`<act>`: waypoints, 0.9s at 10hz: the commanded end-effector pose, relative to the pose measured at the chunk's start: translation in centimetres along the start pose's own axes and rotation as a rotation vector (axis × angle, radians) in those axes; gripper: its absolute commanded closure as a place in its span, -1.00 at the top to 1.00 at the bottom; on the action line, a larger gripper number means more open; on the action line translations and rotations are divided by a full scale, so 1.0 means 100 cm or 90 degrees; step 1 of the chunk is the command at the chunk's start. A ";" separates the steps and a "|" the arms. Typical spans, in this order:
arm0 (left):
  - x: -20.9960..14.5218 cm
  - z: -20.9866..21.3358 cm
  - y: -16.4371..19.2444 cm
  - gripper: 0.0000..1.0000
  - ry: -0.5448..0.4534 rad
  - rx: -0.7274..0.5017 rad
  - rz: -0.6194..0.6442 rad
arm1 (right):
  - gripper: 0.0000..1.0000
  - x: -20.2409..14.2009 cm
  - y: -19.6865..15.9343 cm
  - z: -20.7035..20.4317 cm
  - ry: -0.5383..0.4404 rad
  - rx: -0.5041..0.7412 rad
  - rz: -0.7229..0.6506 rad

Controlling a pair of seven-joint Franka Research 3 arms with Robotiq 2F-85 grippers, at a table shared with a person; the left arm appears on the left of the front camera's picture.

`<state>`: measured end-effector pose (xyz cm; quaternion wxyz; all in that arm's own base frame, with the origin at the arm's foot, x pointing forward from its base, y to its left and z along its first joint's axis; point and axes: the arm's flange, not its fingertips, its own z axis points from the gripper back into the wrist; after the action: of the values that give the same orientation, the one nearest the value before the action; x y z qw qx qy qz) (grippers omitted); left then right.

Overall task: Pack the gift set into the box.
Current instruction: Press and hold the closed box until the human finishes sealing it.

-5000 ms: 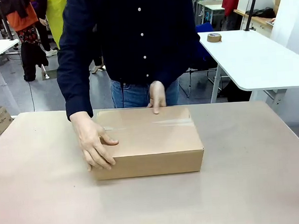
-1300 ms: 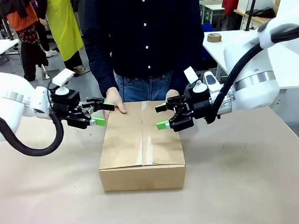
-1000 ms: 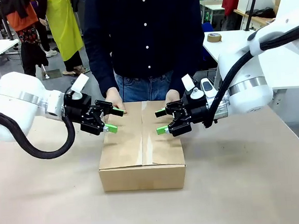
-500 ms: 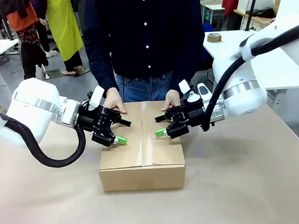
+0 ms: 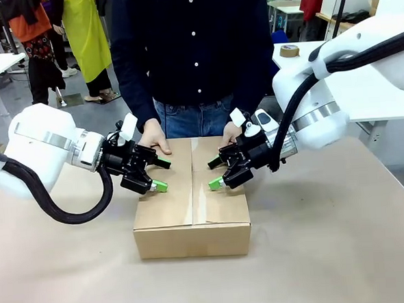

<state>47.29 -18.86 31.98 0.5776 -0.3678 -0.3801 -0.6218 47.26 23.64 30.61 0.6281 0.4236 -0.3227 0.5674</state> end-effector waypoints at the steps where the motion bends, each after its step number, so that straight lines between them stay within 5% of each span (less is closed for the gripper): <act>1: -0.009 0.003 -0.007 1.00 0.016 0.024 0.005 | 1.00 -0.025 0.000 -0.005 0.047 -0.011 0.005; 3: -0.008 -0.002 -0.006 1.00 0.015 0.035 -0.010 | 1.00 0.000 0.000 0.000 0.000 0.000 0.004; 9: 0.000 0.003 0.001 1.00 0.007 0.008 -0.001 | 1.00 0.000 0.000 0.000 0.000 0.000 0.004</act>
<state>47.48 -18.68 32.31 0.5802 -0.3591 -0.3831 -0.6227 47.36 23.70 31.06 0.6224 0.4243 -0.3284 0.5698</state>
